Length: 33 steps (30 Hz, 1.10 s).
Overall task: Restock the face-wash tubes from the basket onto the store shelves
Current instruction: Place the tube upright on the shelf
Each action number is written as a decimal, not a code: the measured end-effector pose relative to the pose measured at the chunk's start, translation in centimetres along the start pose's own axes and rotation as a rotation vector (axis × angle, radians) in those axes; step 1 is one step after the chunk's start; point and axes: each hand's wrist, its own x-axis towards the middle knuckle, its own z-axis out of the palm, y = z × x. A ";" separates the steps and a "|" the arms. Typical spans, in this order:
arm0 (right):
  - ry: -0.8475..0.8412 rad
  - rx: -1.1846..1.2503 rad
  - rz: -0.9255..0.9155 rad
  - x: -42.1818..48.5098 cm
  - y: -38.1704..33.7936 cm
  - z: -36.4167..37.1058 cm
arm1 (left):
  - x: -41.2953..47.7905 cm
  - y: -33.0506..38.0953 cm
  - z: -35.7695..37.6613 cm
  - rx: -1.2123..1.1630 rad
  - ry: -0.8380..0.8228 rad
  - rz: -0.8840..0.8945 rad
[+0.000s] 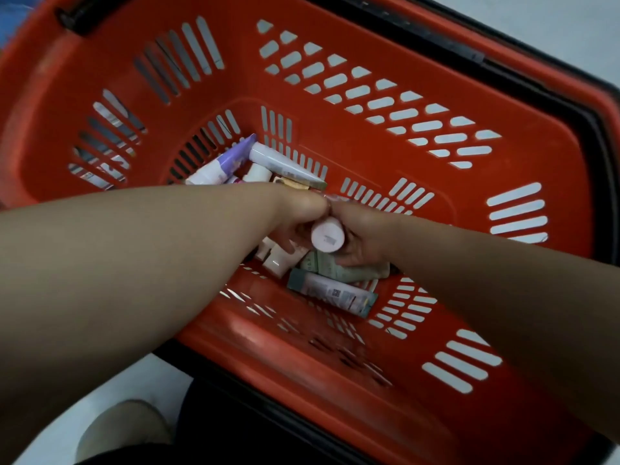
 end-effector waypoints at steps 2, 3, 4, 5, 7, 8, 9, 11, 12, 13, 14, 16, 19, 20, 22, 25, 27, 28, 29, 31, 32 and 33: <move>-0.068 0.160 0.003 -0.6 -0.8 0.4 | -0.5 0.4 -0.9 -0.106 0.044 -0.020; -0.094 0.207 -0.006 -0.7 -1.1 0.7 | -0.8 0.5 -1.4 -0.133 0.059 -0.032; -0.115 0.230 -0.023 -0.8 -1.4 1.1 | -1.2 0.5 -1.9 -0.144 0.079 -0.041; -0.127 0.237 -0.047 -0.8 -1.6 1.5 | -1.6 0.4 -2.3 -0.161 0.107 -0.048; -0.161 0.244 -0.090 -1.1 -2.0 2.2 | -2.5 0.1 -3.0 -0.209 0.157 -0.044; -0.184 0.240 -0.108 -1.4 -2.1 2.5 | -3.1 -0.1 -3.2 -0.231 0.176 -0.032; -0.204 0.236 -0.122 -1.7 -2.3 2.8 | -3.8 -0.3 -3.4 -0.265 0.194 -0.018; -0.236 0.226 -0.139 -2.4 -2.5 3.3 | -5.1 -1.0 -3.6 -0.355 0.223 0.014; -0.257 0.213 -0.147 -2.8 -2.6 3.8 | -5.8 -1.6 -3.7 -0.412 0.242 0.032; -0.269 0.205 -0.156 -3.1 -2.7 4.1 | -6.3 -2.1 -3.8 -0.468 0.261 0.052; -0.289 0.195 -0.168 -3.4 -2.7 4.6 | -6.9 -2.6 -4.0 -0.518 0.283 0.075; -0.314 0.153 -0.203 -4.1 -2.8 5.5 | -8.1 -3.9 -4.3 -0.599 0.315 0.125; -0.321 0.120 -0.251 -5.1 -2.6 6.6 | -9.1 -5.5 -4.4 -0.661 0.336 0.171; -0.313 0.120 -0.261 -5.3 -2.4 6.9 | -9.3 -6.1 -4.3 -0.684 0.348 0.186; -0.299 0.132 -0.262 -5.5 -1.7 7.7 | -9.5 -7.6 -3.9 -0.742 0.364 0.197; -0.295 0.110 -0.255 -5.9 -0.5 9.4 | -10.3 -10.0 -3.6 -0.781 0.361 0.172; -0.292 0.106 -0.252 -6.3 0.2 11.0 | -11.1 -11.6 -3.7 -0.794 0.373 0.155; -0.292 0.115 -0.255 -6.5 0.4 12.0 | -11.4 -12.2 -3.8 -0.799 0.389 0.158; -0.300 0.128 -0.261 -6.8 0.6 12.9 | -11.8 -12.8 -4.1 -0.812 0.411 0.167; -0.319 0.144 -0.278 -7.7 0.8 14.7 | -12.9 -13.8 -4.5 -0.865 0.455 0.204; -0.321 0.142 -0.303 -8.3 0.8 15.4 | -13.5 -14.2 -4.7 -0.904 0.470 0.238; -0.317 0.132 -0.338 -8.9 0.6 15.9 | -14.3 -14.3 -4.8 -0.951 0.480 0.281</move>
